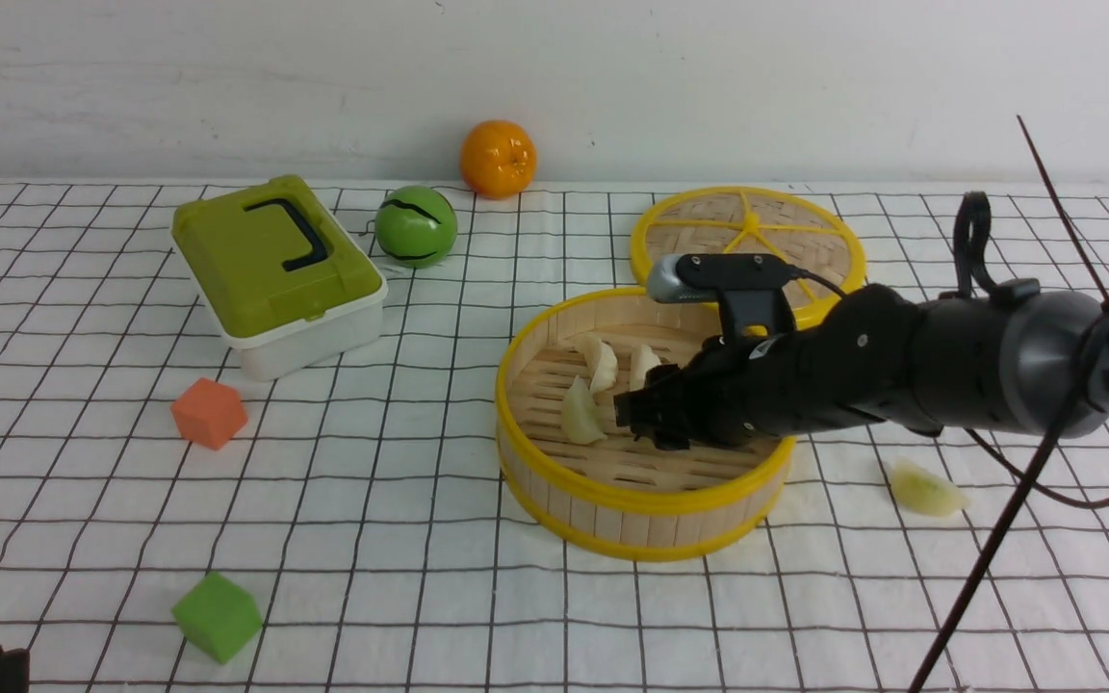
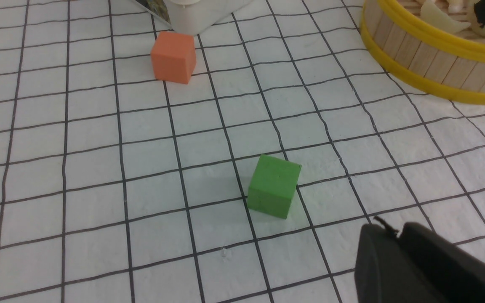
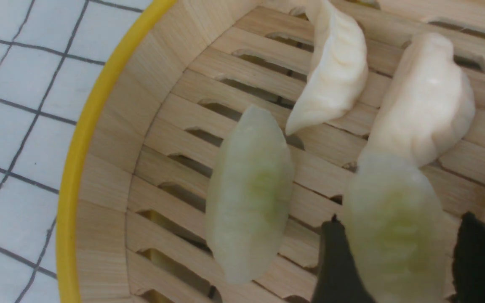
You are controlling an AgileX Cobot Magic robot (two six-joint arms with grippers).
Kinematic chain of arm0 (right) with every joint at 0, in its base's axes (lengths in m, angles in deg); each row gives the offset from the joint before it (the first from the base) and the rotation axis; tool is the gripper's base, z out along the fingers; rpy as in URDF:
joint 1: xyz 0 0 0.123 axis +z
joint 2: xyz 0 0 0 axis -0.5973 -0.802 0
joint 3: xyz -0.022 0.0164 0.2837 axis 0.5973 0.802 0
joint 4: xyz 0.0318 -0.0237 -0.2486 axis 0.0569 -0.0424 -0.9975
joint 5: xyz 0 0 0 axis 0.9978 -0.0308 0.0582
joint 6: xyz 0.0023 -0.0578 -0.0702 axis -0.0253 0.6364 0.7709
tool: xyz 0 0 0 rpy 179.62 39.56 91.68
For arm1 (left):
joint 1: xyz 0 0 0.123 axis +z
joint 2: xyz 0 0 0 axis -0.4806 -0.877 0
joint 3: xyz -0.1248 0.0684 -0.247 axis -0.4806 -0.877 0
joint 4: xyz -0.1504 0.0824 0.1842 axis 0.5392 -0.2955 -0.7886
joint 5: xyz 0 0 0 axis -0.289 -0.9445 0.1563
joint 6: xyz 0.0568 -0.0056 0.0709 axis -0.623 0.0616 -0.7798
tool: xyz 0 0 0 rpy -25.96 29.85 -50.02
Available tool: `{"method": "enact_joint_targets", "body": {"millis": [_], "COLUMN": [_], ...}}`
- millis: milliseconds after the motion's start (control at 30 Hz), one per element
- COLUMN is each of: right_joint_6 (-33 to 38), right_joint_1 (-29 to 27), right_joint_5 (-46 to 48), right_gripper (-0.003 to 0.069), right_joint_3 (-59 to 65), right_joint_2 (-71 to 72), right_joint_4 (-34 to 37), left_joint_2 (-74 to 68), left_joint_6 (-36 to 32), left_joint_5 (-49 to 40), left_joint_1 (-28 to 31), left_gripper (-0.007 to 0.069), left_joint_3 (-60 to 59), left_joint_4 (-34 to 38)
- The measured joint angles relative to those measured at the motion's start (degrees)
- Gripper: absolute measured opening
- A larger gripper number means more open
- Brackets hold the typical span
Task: Put the dumplings into the steamer on the table with the white tablecloth.
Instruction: 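Place the dumpling in the bamboo steamer basket with the right gripper, then reach for and grasp a dumpling lying on the table beside the steamer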
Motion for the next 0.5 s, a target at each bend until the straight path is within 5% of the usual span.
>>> {"method": "enact_joint_targets", "body": {"millis": [100,333,500], "right_joint_6": [1.23,5.98,6.90], "right_joint_1": [0.00,-3.16,-12.91], "right_joint_5": [2.34,11.69,22.63], "right_gripper": [0.0474,0.0502,0.0502], "right_joint_3": [0.00,0.00,0.00], "right_joint_2": [3.01,14.98,21.42], "right_joint_4": [-0.46,-9.00,-18.71], "left_joint_2": [0.00,0.00,0.00], "left_joint_6": [0.00,0.00,0.00], "left_joint_5": [0.00,0.00,0.15], "left_joint_1": [0.00,0.00,0.00], "left_gripper": [0.0057,0.0059,0.0062], "left_joint_3": [-0.01,-0.01,-0.01], "left_joint_4": [0.00,0.24,0.24]}}
